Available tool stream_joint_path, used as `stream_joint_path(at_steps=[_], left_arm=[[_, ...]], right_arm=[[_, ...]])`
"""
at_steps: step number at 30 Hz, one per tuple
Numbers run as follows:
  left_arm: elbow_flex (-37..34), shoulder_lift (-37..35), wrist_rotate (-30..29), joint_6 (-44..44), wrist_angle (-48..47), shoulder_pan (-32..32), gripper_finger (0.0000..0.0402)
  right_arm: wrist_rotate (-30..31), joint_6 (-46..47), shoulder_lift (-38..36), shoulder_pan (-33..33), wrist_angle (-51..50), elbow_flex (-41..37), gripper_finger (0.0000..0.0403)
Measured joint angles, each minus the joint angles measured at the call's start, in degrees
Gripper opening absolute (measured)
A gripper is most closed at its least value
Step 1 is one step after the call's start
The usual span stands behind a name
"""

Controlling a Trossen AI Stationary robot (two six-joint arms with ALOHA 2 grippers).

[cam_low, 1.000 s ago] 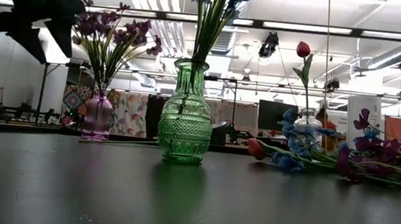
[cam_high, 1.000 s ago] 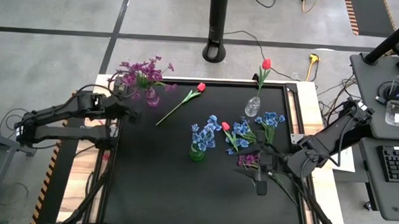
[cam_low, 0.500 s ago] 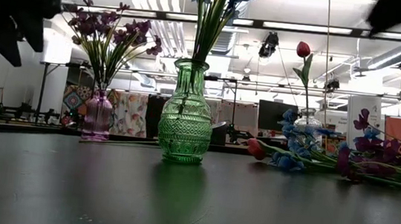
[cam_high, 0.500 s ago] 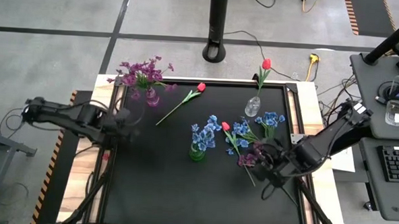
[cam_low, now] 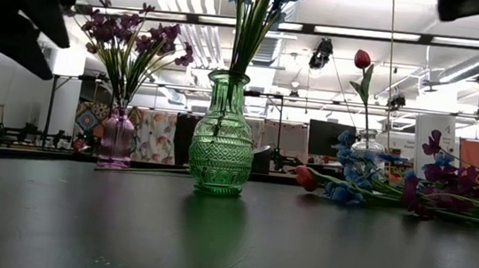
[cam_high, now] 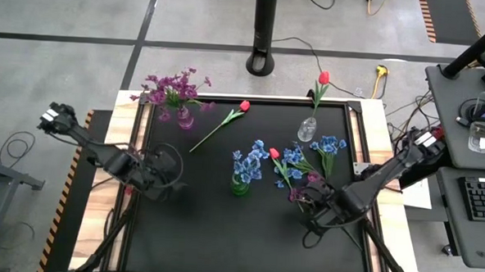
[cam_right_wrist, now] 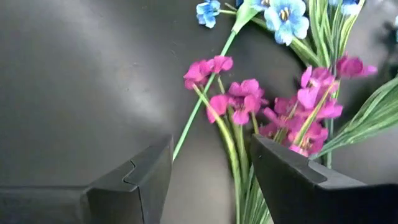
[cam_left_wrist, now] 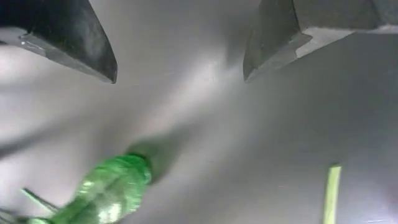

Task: Sort flowers into vase by color
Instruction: Put the bottom red flower into the transparent crystal vase

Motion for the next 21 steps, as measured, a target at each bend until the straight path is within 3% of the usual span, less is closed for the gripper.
stream_joint_path(at_steps=[9,21], left_arm=[[1.1,11.2,-1.3,1.8,3.9,-1.3,0.033],[1.2,17.1,-1.3,-0.2,3.7,-1.3,0.033]], right_arm=[[-0.3,-12.6,6.1,-8.3,3.8,0.4,0.0208],[-2.0,-21.2,6.6,-17.5,12.9,-0.8,0.0203]])
